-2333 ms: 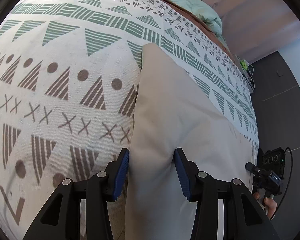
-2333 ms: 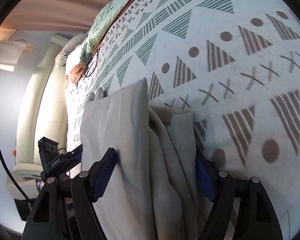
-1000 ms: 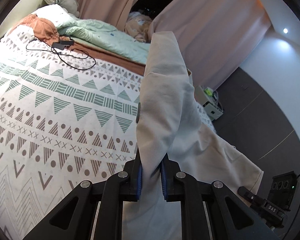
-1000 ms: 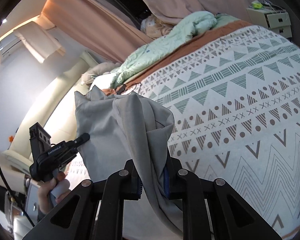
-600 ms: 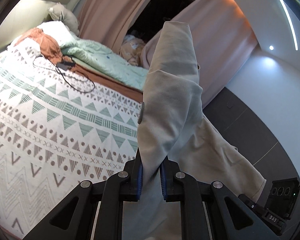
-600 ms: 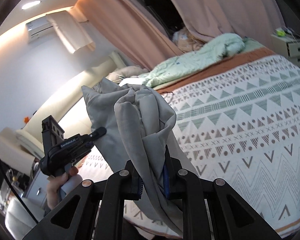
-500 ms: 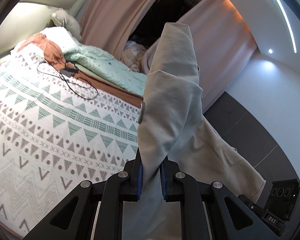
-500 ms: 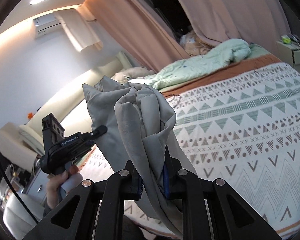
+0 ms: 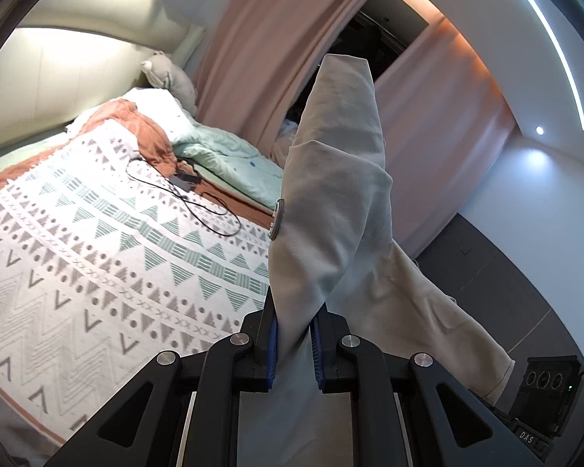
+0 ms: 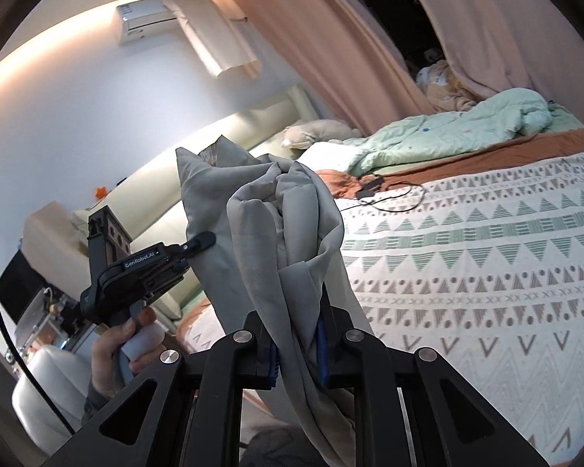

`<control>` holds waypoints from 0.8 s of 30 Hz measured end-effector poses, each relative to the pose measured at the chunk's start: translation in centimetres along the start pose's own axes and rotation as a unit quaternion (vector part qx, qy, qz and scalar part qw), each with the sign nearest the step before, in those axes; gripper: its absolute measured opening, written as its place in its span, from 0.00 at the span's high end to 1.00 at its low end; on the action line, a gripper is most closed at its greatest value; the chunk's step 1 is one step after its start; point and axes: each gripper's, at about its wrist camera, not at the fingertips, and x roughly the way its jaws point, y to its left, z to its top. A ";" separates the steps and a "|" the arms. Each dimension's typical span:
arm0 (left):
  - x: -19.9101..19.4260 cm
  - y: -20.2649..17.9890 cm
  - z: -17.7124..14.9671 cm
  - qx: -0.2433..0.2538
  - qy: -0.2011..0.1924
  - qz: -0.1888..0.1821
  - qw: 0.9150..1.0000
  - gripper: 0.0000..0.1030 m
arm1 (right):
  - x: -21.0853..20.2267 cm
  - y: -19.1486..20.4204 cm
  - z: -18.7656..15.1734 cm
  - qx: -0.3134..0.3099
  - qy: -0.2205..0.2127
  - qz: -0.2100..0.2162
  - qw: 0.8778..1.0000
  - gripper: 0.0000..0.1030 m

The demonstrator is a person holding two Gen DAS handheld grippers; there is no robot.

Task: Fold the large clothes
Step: 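Lift the jacket bundle with both tools and carry it toward the bed's headboard end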

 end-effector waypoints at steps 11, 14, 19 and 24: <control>-4.6 7.4 3.3 -0.019 -0.040 0.049 0.998 0.87 | 7.9 7.0 0.3 -0.031 0.044 0.056 0.997 0.85; -5.8 9.9 4.2 -0.024 -0.048 0.061 0.997 0.87 | 10.3 8.5 0.2 -0.037 0.056 0.069 0.995 0.85; -7.5 13.7 5.6 -0.035 -0.059 0.077 0.995 0.87 | 14.8 11.2 -0.3 -0.048 0.081 0.091 0.991 0.85; -9.4 17.9 7.1 -0.038 -0.071 0.092 0.993 0.87 | 19.6 14.7 -1.3 -0.064 0.111 0.112 0.985 0.85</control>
